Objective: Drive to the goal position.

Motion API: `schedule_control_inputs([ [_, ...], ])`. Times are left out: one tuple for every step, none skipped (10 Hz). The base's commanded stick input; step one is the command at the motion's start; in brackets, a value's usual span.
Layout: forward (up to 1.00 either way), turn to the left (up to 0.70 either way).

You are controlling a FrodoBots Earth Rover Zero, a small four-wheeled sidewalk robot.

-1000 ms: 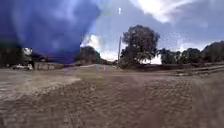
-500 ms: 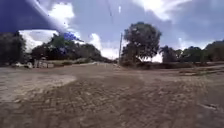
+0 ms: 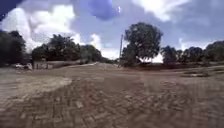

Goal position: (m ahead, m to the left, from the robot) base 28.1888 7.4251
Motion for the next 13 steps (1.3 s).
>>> schedule_control_inputs([
  [1.00,-0.02],
  [1.00,0.00],
  [1.00,0.00],
  [1.00,0.00],
  [1.00,0.00],
  [1.00,0.00],
  [1.00,0.00],
  [1.00,0.00],
  [1.00,0.00],
  [1.00,0.00],
  [1.00,0.00],
  [1.00,0.00],
  [1.00,0.00],
])
